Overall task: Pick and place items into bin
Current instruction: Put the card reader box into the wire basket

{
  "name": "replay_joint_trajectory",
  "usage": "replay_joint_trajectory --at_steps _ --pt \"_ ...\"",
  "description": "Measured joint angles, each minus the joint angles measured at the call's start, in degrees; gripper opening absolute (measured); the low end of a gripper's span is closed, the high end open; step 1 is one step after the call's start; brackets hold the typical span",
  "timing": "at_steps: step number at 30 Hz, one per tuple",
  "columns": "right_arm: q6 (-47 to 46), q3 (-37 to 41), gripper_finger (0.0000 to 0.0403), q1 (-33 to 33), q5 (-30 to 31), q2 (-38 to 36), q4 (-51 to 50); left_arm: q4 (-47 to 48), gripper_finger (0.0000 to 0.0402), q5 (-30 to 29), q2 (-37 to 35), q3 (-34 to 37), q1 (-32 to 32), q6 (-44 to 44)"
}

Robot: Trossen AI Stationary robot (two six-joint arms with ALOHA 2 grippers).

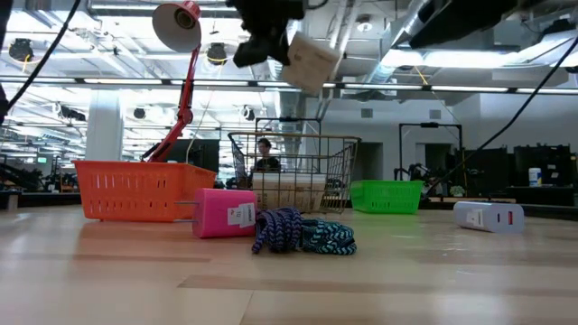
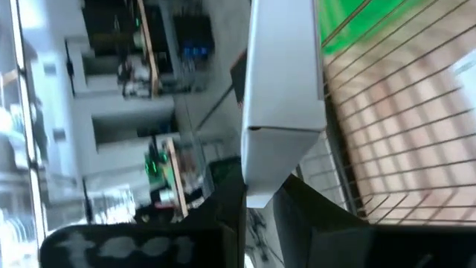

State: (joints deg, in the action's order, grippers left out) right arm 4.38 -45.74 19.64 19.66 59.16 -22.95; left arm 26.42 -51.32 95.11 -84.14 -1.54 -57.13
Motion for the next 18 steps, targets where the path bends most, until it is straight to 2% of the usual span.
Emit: replay_joint_trajectory --at_steps 5,7,13,18 --pt "-2.8 0.0 0.0000 -1.0 0.0 0.0 -2.7 -0.8 0.0030 4.0 0.2 0.0 -5.4 1.4" --pt "-3.0 0.0 0.0000 -1.0 0.0 0.0 -3.7 -0.8 0.0044 5.0 0.2 0.0 -6.5 1.4" --pt "-3.0 0.0 0.0000 -1.0 0.0 0.0 -4.3 -1.9 0.0089 7.6 0.2 0.0 -8.1 1.4" --pt "-3.0 0.0 0.0000 -1.0 0.0 0.0 -4.5 -3.1 0.0097 8.2 0.2 0.0 -8.3 1.7"
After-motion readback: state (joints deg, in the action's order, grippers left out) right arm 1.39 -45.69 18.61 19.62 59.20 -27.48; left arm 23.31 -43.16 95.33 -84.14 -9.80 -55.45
